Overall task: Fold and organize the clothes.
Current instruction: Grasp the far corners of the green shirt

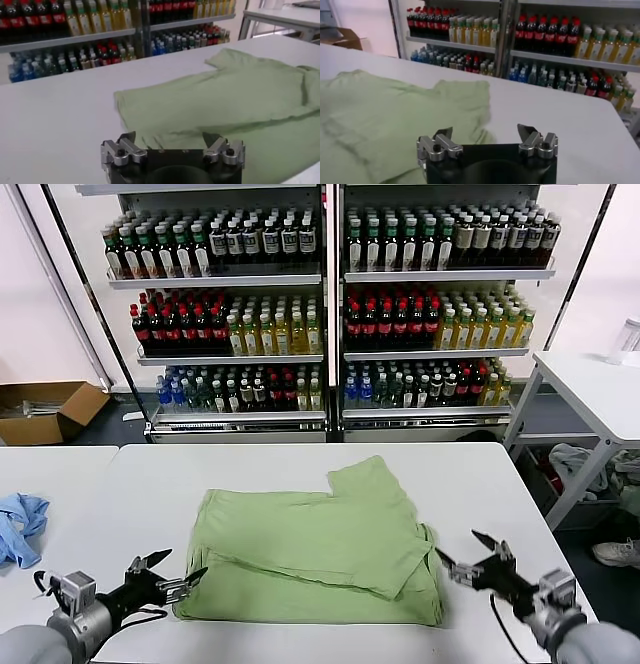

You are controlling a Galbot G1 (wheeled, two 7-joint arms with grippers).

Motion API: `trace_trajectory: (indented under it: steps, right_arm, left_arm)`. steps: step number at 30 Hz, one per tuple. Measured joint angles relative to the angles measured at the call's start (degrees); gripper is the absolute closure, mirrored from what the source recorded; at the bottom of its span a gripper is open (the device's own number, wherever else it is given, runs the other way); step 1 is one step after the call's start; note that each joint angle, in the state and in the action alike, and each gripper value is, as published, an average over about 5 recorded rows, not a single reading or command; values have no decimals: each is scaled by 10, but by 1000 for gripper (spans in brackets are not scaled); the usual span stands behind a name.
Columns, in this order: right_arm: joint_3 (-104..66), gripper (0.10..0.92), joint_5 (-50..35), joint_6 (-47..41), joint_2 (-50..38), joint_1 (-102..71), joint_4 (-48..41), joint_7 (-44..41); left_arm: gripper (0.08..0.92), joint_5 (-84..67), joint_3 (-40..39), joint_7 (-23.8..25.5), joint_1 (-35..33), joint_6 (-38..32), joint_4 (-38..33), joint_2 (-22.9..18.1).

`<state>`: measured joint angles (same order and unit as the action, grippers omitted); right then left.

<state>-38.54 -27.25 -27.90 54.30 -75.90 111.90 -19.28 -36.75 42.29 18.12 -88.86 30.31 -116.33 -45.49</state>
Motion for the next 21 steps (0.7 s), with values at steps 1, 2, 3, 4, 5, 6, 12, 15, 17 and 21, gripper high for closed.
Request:
trace_trajectory:
  steps: [1,2,3,4,5,6,12,15,17,21]
  right_arm:
    - [8,203,-1,-1,-1,20,-14,-3]
    - [17,203,-2,-2,-1,40,-28,-7]
    - [27,203,-2,-3,-2,59,-42,-10]
    - [37,203,-2,-4,-1,79,-57,-13]
    - [49,203,-2,-4,-1,100,-72,-16]
    - [61,203,-2,-5,0,120,-88,-19]
    - [136,203,3,-2,13,234,-185,-37]
    - [173,203,9,3,24,286,-233,-44]
    - [195,203,12,8,33,319,-267,-49]
    - [236,203,21,15,49,377,-330,-58]
  left_arm:
    - [177,-3,-9,2,13,-1,9,3]
    - [177,-7,-18,5,27,-3,19,6]
    - [177,-10,-28,7,42,-4,29,7]
    - [177,-13,-39,9,57,-5,40,9]
    - [177,-15,-49,11,73,-6,52,10]
    - [177,-18,-61,12,89,-7,65,10]
    - [177,-26,-136,19,194,-13,151,11]
    - [177,-29,-176,20,249,-17,195,8]
    - [177,-30,-201,22,284,-19,223,6]
    - [177,-31,-246,26,349,-23,277,-1]
